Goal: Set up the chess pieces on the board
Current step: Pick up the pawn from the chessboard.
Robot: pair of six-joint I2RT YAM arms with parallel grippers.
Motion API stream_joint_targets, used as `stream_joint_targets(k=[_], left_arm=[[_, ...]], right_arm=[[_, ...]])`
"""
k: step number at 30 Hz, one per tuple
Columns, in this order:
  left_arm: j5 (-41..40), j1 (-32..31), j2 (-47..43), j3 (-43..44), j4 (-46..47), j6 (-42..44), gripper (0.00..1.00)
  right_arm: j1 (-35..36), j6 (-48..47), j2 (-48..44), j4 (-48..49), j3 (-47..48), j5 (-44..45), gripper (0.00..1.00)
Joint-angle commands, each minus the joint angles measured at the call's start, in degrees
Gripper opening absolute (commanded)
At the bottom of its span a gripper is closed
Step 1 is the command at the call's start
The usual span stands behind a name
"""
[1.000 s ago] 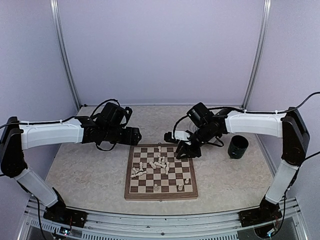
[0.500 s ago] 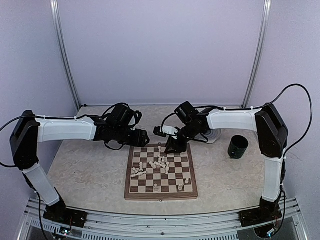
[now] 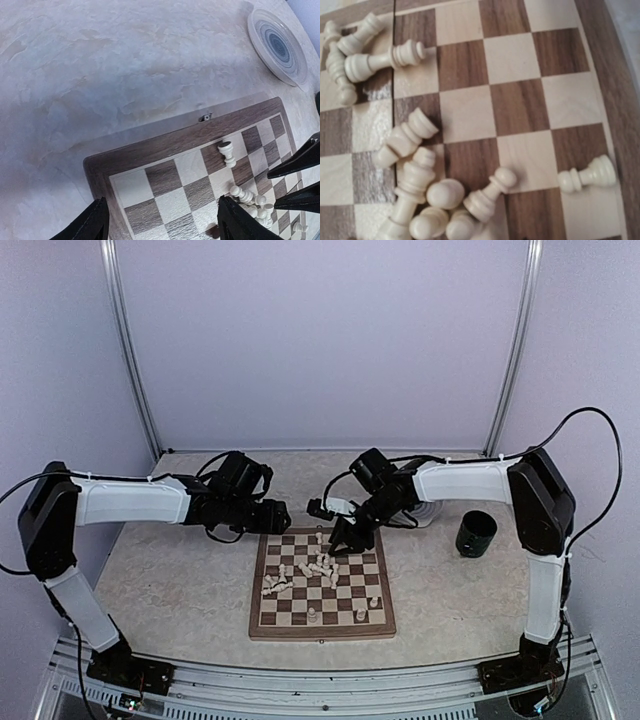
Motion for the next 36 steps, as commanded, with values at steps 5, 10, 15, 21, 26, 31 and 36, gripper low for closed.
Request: stream_joint_targets(k=[5,10,15,21,26,31,36], left_arm=[[-28.93,-13.79,-11.68,-3.26,2.23,-13.57,0.75],[-45.82,-23.38,-13.89,-1.16,0.06,-21.11,0.78],[-52.49,-27.3,-14.94,2.76,4.68,-17.13,0.79],[-49.79,-27.19,-14.07,11.12,12.63,-6.64,0.81],[-48.27,-26.87,-13.4,10.68,17.58,-3.86,0.82],[-47.27,-26.67,-12.29,9.52,17.21,-5.4,0.82],[-47.4,-26.66,-12.59,8.45,17.03,-6.15,0.82]], right_arm=[[0.19,-0.39,2.48,-1.68,2.45,-2.01,0.35],[0.57,-0.39,2.88,-1.85,2.74,-2.71,0.34],[0.88,-0.16,3.38,-1.68,2.86,-2.78,0.33],[1.13,0.4,3.99,-1.35,3.78,-2.52,0.31],[1.36,0.57,4.49,-1.57,4.13,-2.25,0.3],[2.22,0.57,4.79,-1.69,4.31,-1.44,0.3],[2.71,0.57,4.99,-1.47,4.31,-0.27,0.29]])
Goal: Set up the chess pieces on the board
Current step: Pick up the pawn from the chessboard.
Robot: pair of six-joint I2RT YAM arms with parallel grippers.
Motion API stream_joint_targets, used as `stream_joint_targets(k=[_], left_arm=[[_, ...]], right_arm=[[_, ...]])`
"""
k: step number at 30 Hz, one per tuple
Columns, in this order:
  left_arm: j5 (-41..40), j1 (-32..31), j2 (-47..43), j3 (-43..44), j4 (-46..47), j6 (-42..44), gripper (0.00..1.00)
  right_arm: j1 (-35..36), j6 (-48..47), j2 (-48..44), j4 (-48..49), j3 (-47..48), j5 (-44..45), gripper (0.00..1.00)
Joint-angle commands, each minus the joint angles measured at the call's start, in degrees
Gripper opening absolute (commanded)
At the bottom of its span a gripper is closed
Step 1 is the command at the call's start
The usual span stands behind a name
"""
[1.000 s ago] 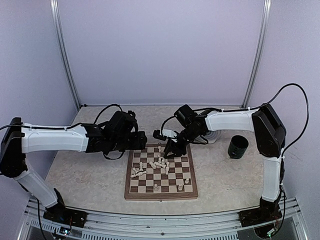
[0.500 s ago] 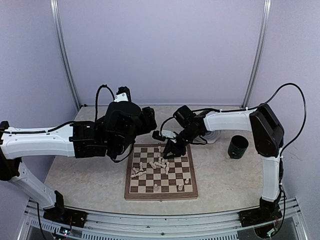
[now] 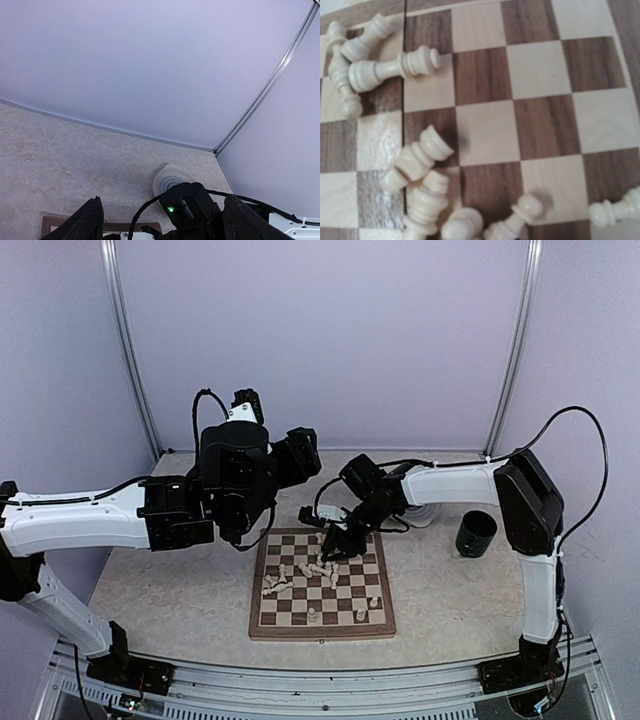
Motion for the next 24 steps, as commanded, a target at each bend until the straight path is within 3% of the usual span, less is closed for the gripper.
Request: stream_joint_targets(k=[1,15,24], left_arm=[[0.34,0.2,0.2,-1.31,1.06,0.13,0.81],[1.97,0.66,0.78,-1.43,1.45,0.09,0.82],[3.23,1.29,0.76,-1.85,1.02,0.05,0.82]], right_arm=[[0.71,0.51,1.51,-0.54,1.5,0.91,0.28],[0.59,-0.03,-5.61,0.95,-1.84,4.87,0.05],[0.57,-0.3,-12.74,1.46,-5.84,3.59,0.03]])
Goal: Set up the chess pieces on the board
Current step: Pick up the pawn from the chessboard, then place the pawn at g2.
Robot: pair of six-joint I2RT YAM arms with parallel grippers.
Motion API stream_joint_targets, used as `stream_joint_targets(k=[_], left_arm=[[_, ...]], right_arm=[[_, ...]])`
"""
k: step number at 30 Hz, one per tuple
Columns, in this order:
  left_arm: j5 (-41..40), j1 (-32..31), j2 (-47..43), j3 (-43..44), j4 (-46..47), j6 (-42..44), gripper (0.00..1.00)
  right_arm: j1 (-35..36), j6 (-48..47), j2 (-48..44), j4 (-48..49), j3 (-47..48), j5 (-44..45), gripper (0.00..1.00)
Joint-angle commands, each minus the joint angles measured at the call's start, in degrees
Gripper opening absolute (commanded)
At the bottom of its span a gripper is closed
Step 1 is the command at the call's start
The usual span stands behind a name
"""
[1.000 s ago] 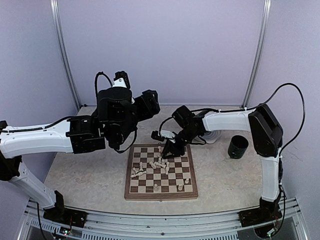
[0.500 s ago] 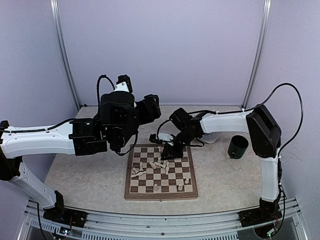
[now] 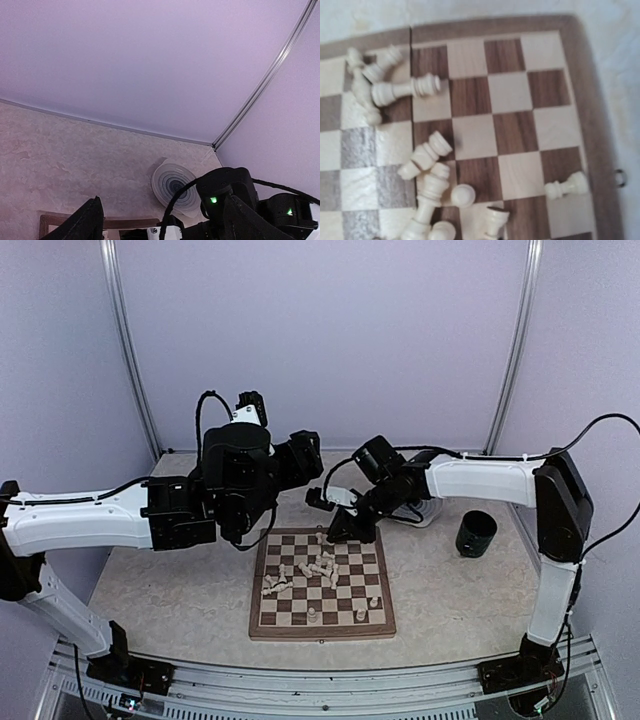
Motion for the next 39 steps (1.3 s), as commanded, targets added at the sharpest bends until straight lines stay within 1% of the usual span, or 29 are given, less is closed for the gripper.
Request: stream_joint_targets(k=[1,5,13,19,24,36,39], left_arm=[[0.83,0.52,0.2,-1.13,0.55,0.03,0.82],[0.65,0.75,-0.25,-1.89,0.56,-0.41,0.82],[0.72,1.27,-1.36,-3.14,0.78,-1.4,0.82],[2.02,1.56,-0.26,-2.63,1.15,-1.42,0.82],[2.93,1.85,0.32,-2.31,0.98,-1.92,0.82],[3.49,2.06,0.41,-2.43,0.62,-2.55,0.82],[3.85,2.14,0.76,-2.23,0.66,-2.46,0.82]], right_arm=[[0.24,-0.52,-4.83,0.49,-3.33,-0.46,0.03],[0.24,-1.27,-7.76,0.09,-7.04,-0.71,0.03],[0.54,-6.42,-13.07,-5.03,-14.56,-6.16,0.03],[3.08,-9.67,-13.72,-5.4,-18.71,-4.77,0.04],[5.95,-10.19,-12.28,-4.54,-19.77,-3.57,0.04],[6.31,-10.53,-11.06,-4.19,-20.68,0.15,0.04],[6.31,-10.3,-11.28,-4.12,-21.08,-0.09,0.04]])
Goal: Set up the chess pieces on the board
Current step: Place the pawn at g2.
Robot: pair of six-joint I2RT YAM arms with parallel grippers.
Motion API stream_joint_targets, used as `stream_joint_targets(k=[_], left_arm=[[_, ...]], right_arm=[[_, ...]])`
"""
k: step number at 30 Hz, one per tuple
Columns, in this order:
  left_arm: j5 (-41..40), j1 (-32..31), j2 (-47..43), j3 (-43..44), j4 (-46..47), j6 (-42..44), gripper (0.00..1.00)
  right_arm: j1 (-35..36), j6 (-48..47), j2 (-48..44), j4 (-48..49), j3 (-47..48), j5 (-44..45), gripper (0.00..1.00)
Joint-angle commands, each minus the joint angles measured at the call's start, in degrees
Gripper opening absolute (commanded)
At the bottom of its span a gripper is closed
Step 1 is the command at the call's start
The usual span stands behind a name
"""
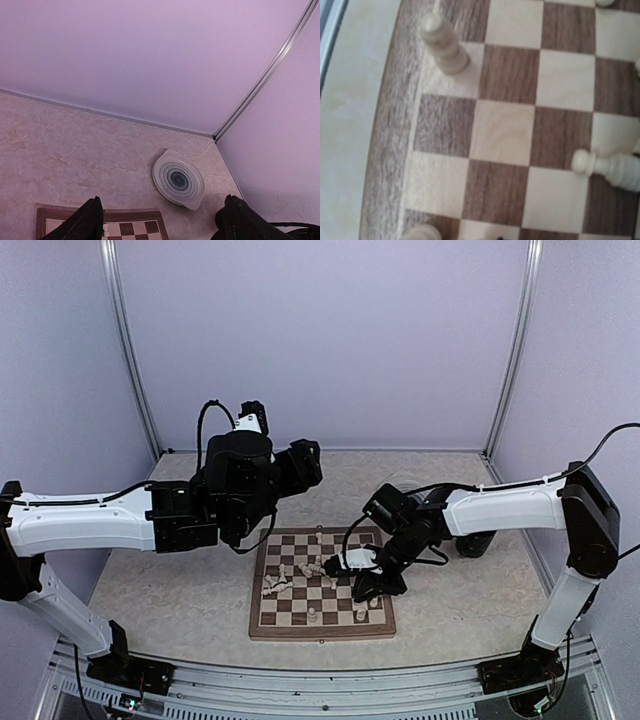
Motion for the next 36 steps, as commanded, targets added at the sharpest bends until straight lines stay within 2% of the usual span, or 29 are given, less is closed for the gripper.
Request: stream_joint_targets(k=[1,19,30,36], left_arm=[[1.04,0.61,0.93,0.46,0.36,0.06,0.82],[2.22,1.06,1.31,0.21,0.13,-0.77,0.82],[2.85,1.11,1.61,0.21,0.12,-1.29,0.82],[3.19,1.11,1.68,0.16,-0.07,-1.95,0.82]], right_arm=[[0.19,-0.49,0.27,-0.1,-1.22,0.46,0.04],[0.14,0.1,2.54,0.82,-0.99,0.49,0.09],[0.15,0.4,0.93,0.58,-0.59,1.32,0.24],[0.15,0.88,-0.36,-2.22,3.6,1.36,0.28]])
